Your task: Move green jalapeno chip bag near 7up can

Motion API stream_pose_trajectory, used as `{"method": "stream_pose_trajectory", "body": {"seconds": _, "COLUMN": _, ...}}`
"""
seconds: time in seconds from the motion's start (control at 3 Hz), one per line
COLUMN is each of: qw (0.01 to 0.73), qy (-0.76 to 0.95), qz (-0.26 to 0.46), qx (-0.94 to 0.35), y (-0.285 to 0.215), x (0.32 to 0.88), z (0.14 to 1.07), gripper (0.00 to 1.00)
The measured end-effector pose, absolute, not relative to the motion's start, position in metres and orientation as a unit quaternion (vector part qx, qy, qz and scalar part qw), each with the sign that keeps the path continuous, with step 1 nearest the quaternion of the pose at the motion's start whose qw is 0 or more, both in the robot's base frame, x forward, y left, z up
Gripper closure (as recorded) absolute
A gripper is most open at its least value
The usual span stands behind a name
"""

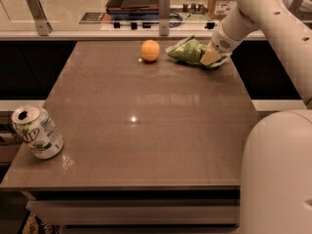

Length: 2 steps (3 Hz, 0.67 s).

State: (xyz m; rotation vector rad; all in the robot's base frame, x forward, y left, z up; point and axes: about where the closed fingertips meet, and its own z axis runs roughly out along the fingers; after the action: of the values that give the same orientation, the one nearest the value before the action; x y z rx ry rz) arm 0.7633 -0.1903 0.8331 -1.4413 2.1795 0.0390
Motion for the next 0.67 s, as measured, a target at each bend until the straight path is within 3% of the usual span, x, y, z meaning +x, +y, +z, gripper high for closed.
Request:
{"method": "stream_pose_trajectory", "body": {"seconds": 0.33, "qw": 0.259, "qy": 0.805, "qz": 0.016, "qx": -0.533, "y": -0.1885, "x": 0.764, "z": 0.83, "gripper": 1.0}}
{"method": "stream_pose_trajectory", "body": {"seconds": 0.67, "qw": 0.259, "qy": 0.805, "qz": 0.016, "qx": -0.533, "y": -0.1884, "x": 0.764, "z": 0.8298, "gripper": 1.0}}
